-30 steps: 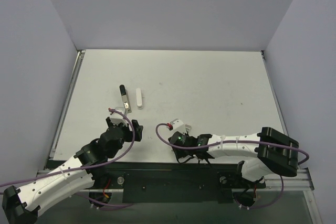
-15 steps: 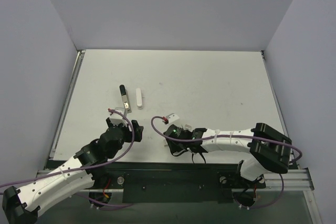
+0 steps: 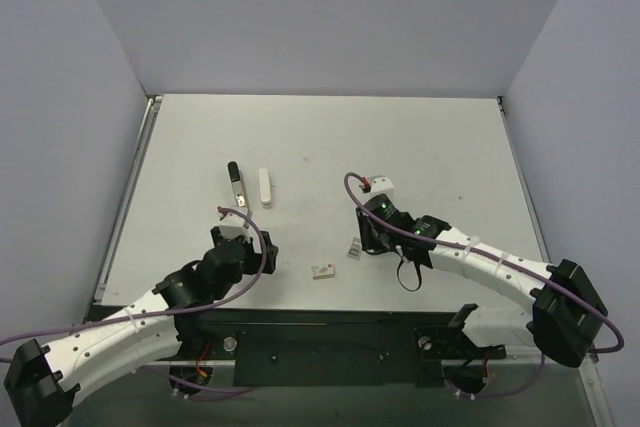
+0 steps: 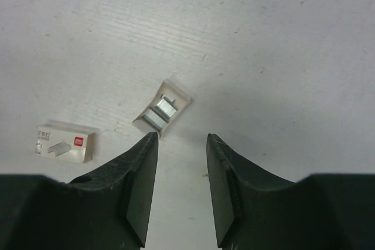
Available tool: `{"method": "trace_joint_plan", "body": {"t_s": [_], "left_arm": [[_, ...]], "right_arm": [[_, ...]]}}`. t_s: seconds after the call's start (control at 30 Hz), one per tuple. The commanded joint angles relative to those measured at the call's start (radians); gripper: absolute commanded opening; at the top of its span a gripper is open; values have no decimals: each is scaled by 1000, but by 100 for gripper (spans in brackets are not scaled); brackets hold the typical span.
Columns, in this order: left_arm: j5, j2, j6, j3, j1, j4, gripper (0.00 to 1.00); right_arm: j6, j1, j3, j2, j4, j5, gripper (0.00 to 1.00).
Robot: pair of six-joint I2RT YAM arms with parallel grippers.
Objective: Unload the staples from the stapler
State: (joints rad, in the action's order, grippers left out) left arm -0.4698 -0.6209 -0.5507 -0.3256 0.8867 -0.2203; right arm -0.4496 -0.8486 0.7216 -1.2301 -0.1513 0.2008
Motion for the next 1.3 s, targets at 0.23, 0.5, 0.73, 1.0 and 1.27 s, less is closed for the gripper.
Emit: {"method": "trace_joint_plan", "body": {"t_s": [0.23,0.5,0.73,1.0,1.27], "left_arm": [[36,-49,-37,23,-3,101,91],[45,-34,-35,39,-3,107,91],[46,-31,-29,37,-3,101,91],[42,-16,-26,37,-3,90,91],[40,-3,-26,42,-3,82,91]], "right_arm": [[271,123,48,-100,73,-191,34],[316,140,68,-227,116,-238,32],[335,143,104,-278,134,-233,29],[342,151,113,-316,125,-227,27],[342,154,95,-296,127,-232,25]]}}
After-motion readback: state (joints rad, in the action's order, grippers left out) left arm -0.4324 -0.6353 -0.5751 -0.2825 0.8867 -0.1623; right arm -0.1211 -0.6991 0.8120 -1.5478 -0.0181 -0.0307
